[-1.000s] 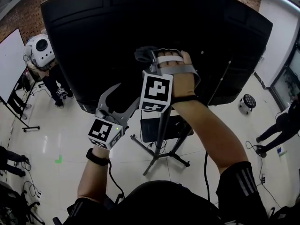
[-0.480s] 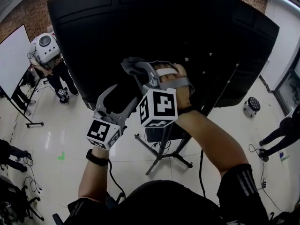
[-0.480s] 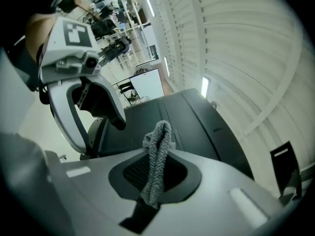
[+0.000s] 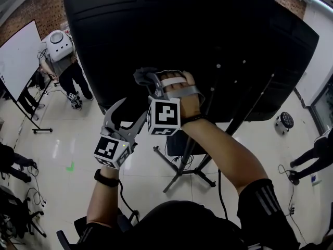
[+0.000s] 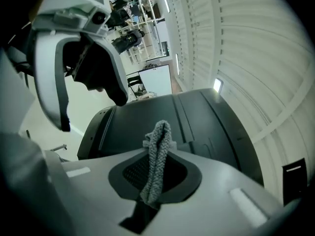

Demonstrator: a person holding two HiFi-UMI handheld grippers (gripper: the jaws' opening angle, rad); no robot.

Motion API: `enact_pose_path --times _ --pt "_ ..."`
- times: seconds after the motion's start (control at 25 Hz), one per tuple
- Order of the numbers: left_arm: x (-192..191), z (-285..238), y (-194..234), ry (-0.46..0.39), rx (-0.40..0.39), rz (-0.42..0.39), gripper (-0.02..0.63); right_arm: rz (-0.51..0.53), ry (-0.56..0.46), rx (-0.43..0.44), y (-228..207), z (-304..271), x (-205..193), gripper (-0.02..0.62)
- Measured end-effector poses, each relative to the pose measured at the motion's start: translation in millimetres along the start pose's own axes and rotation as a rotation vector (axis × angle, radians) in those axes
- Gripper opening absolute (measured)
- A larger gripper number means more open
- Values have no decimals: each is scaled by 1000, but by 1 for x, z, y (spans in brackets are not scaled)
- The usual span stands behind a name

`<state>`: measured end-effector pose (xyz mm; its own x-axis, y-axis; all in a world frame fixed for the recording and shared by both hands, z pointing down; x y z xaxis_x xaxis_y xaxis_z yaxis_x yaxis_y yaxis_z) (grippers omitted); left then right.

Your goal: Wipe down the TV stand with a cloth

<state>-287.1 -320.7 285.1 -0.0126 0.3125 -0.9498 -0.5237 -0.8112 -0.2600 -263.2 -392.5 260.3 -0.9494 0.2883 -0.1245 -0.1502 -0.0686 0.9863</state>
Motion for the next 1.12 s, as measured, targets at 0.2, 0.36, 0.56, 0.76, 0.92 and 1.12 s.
enact_pose_path --times 0.2,0.36,0.56,0.76,0.92,1.12 --pt "-5 -6 -9 5 -27 16 295 26 59 -6 0 2 -20 24" --pt "-7 -20 -16 -4 -53 21 295 39 107 -9 -4 11 -44 24" --pt "-7 -40 -29 -14 -101 26 295 93 186 -4 -6 22 -76 25" --pt "-9 -59 -43 -19 -140 31 295 134 225 -27 -10 30 -97 25" --pt "-9 -65 -46 -16 -148 31 295 139 237 -37 -14 34 -105 24" --pt "-9 -71 -51 -18 -152 34 295 131 227 -49 -17 41 -108 25"
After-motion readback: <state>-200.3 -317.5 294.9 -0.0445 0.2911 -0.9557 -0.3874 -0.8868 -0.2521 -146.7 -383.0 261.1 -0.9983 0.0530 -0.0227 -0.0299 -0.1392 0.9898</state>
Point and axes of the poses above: the fingertips, and each gripper's own axes: z backward along the fingers, y to its left, x out of its top, the point moved 1 cm from there along z, backward along the fingers, and after that the axes turned 14 degrees about -x, right-handed, at the moved point
